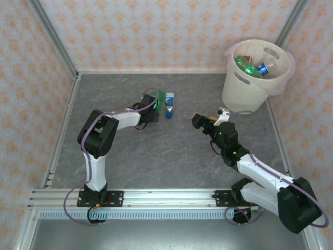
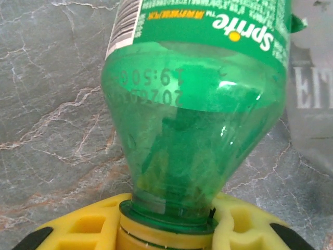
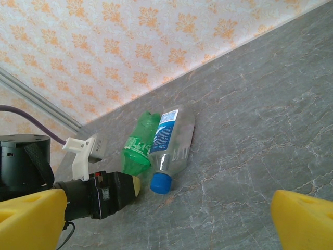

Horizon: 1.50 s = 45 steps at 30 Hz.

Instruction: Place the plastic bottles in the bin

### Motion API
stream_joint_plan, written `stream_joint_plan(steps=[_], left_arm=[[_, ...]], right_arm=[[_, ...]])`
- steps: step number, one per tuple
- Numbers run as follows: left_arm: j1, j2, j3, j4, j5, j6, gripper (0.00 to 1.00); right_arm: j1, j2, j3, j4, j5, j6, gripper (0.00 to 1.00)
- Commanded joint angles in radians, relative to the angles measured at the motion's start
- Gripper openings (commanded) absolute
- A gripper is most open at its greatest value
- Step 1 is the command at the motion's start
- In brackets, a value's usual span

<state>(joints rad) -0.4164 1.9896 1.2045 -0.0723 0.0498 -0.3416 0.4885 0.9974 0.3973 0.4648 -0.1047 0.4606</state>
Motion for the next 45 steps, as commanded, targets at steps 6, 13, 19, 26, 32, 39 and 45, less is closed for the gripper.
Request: stream_joint_plan(steps=[6, 13, 19, 26, 32, 39, 45], left_arm=[[0.007, -0.150, -0.085, 0.031, 0.033, -0.015, 0.24], [-0.027, -0.350, -0.261, 0.139, 0.069, -0.042, 0.24], [-0.137, -0.526, -0.416, 0.227, 0.042, -0.040, 0.24], [-0.281, -0.729, -0.589, 0.334, -0.003, -0.043, 0.24], [-0.376, -0.870, -0.688, 0.368, -0.067, -0.015, 0.24], [-0.424, -1.004, -0.764, 0.362, -0.074, -0.018, 0.25], [-0.456, -1.103, -0.802, 0.335, -0.086, -0.025, 0.24]], right_arm=[[0.005, -0.008, 0.030, -0.001, -0.014, 0.005, 1.00], [0.006, -0.008, 0.044, -0.010, -0.013, 0.034, 1.00], [0.006, -0.008, 0.091, 0.000, -0.100, 0.059, 1.00], [0.005, 0.017, 0.176, -0.018, -0.370, 0.082, 0.96], [0.011, 0.112, 0.277, -0.055, -0.555, 0.151, 0.87], [0.091, 0.179, 0.355, -0.081, -0.593, 0.161, 0.90], [0.164, 0.264, 0.422, -0.115, -0.591, 0.148, 0.89]])
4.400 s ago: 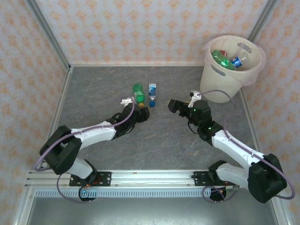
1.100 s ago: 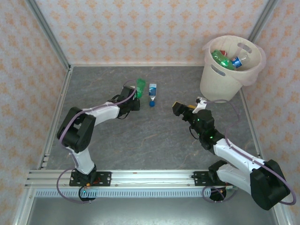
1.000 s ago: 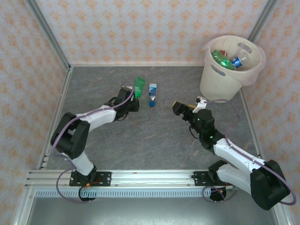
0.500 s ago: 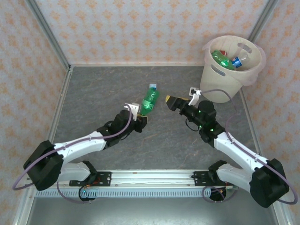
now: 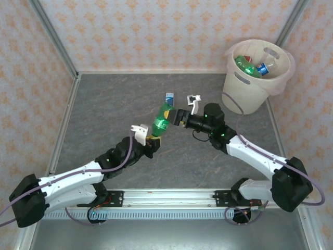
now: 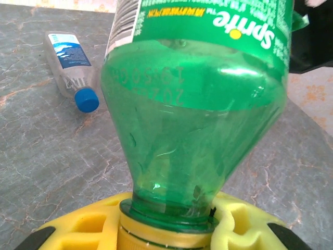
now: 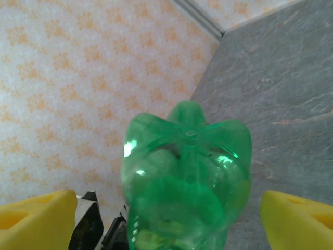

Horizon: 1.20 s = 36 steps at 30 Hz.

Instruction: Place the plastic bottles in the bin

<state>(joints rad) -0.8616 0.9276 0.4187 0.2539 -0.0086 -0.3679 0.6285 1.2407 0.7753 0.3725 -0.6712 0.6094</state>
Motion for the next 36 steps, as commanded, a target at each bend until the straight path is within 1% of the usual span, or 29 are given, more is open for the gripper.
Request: stream_joint_plan(steps=[1, 5, 11, 14, 16, 17, 18, 19, 20, 23, 24, 25, 26, 27, 29, 30, 36], left_arm=[[-0.013, -0.052, -0.020, 0.003, -0.028, 0.000, 0.24], [-0.019, -0.086, -0.031, -0.013, -0.030, -0.002, 0.25], [-0.022, -0.098, -0.038, -0.020, -0.034, -0.004, 0.25], [-0.025, -0.097, -0.032, -0.026, -0.040, 0.001, 0.25], [-0.025, -0.097, -0.027, -0.031, -0.047, 0.002, 0.25], [-0.025, -0.098, -0.026, -0.034, -0.050, 0.003, 0.25], [-0.025, -0.097, -0.024, -0.036, -0.052, 0.003, 0.26], [-0.025, -0.098, -0.022, -0.038, -0.055, 0.004, 0.28], [-0.025, -0.097, -0.020, -0.040, -0.057, 0.004, 0.31], [-0.025, -0.099, -0.014, -0.051, -0.080, -0.003, 0.44], [-0.025, -0.101, -0.012, -0.054, -0.090, -0.004, 0.51], [-0.025, -0.106, -0.012, -0.057, -0.103, -0.009, 0.63], [-0.025, -0.110, -0.012, -0.058, -0.116, -0.013, 0.72], [-0.025, -0.116, -0.012, -0.061, -0.125, -0.017, 0.77], [-0.025, -0.129, -0.011, -0.066, -0.141, -0.027, 0.97], [-0.025, -0.134, -0.007, -0.073, -0.154, -0.032, 0.99], [-0.024, -0.139, 0.051, -0.173, -0.251, -0.103, 0.99]], right_arm=[[0.036, 0.033, 0.055, -0.028, -0.023, -0.007, 0.88], [0.062, 0.070, 0.094, -0.060, -0.020, -0.023, 0.82], [0.079, 0.091, 0.117, -0.061, -0.021, -0.023, 0.74], [0.084, 0.103, 0.128, -0.060, -0.028, -0.022, 0.66], [0.085, 0.107, 0.131, -0.056, -0.028, -0.022, 0.57], [0.085, 0.108, 0.131, -0.054, -0.020, -0.022, 0.55], [0.085, 0.107, 0.131, -0.054, -0.011, -0.021, 0.54], [0.085, 0.105, 0.131, -0.054, -0.002, -0.021, 0.51], [0.085, 0.102, 0.131, -0.053, 0.008, -0.022, 0.47], [0.085, 0.090, 0.128, -0.053, 0.044, -0.022, 0.47], [0.085, 0.087, 0.127, -0.053, 0.055, -0.023, 0.47], [0.086, 0.083, 0.125, -0.056, 0.068, -0.026, 0.47], [0.085, 0.081, 0.125, -0.061, 0.081, -0.028, 0.47], [0.085, 0.079, 0.126, -0.071, 0.095, -0.035, 0.47], [0.084, 0.072, 0.133, -0.095, 0.127, -0.050, 0.47], [0.082, 0.069, 0.133, -0.103, 0.137, -0.055, 0.48], [0.056, 0.039, 0.140, -0.135, 0.226, -0.069, 0.50]])
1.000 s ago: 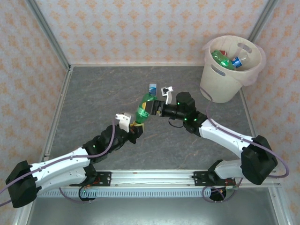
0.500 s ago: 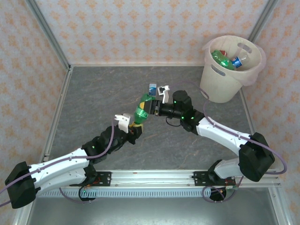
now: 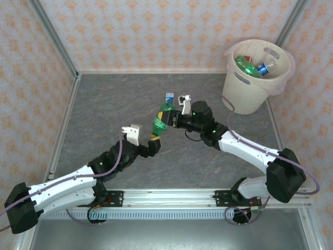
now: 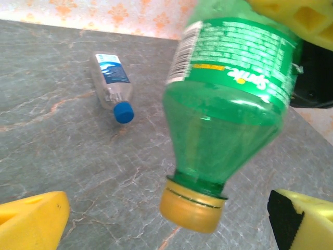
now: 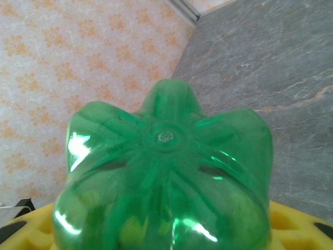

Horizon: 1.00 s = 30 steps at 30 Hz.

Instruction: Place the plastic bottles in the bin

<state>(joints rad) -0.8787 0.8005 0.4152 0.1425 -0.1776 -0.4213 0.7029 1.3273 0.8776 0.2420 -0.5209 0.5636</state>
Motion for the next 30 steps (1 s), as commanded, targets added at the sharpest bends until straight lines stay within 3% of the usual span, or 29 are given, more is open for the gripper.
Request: stream_joint_plan(steps=[1, 7, 18, 23, 30], left_arm=[[-0.006, -0.013, 0.061, -0.073, -0.095, -0.067, 0.99], [-0.005, -0.031, 0.107, -0.134, -0.182, -0.152, 0.99], [-0.005, -0.091, 0.108, -0.142, -0.186, -0.214, 0.99], [-0.005, -0.100, 0.072, -0.092, -0.163, -0.233, 0.99], [-0.005, -0.116, 0.006, -0.011, -0.103, -0.255, 0.99]], right_arm=[[-0.028, -0.053, 0.040, -0.010, 0.086, -0.020, 0.50], [-0.121, -0.078, 0.085, -0.072, 0.109, -0.024, 0.49], [-0.333, -0.118, 0.324, -0.318, 0.248, -0.048, 0.50], [-0.470, -0.124, 0.450, -0.406, 0.313, -0.041, 0.51], [-0.625, -0.049, 0.650, -0.524, 0.499, -0.069, 0.52]])
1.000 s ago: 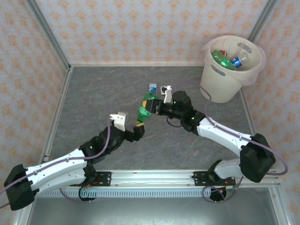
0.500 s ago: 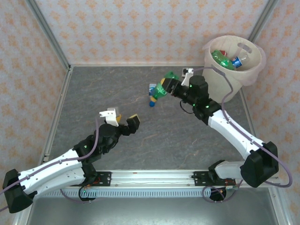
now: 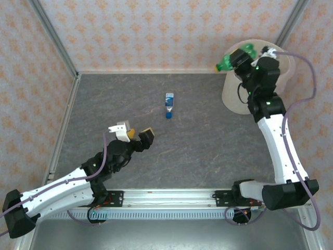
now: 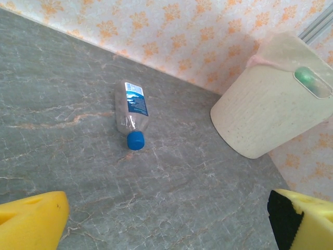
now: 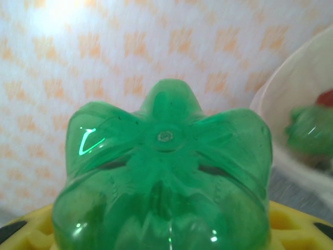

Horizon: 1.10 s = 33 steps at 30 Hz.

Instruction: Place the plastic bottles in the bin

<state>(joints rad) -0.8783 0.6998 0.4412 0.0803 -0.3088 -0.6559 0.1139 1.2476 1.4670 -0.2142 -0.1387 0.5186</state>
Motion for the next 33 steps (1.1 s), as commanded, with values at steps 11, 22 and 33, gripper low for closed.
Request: stream_joint_plan(steps=[11, 22, 33], left_arm=[[-0.006, -0.041, -0.035, 0.042, 0.100, -0.022, 0.99], [-0.005, -0.007, -0.009, 0.020, 0.162, -0.027, 0.99], [-0.005, 0.003, 0.027, -0.059, 0.158, -0.035, 0.99]], right_arm=[[-0.155, 0.253, 0.273, -0.054, 0.392, -0.076, 0.53], [-0.183, 0.528, 0.501, -0.094, 0.442, -0.147, 0.55], [-0.185, 0.646, 0.559, -0.159, 0.397, -0.172, 0.82]])
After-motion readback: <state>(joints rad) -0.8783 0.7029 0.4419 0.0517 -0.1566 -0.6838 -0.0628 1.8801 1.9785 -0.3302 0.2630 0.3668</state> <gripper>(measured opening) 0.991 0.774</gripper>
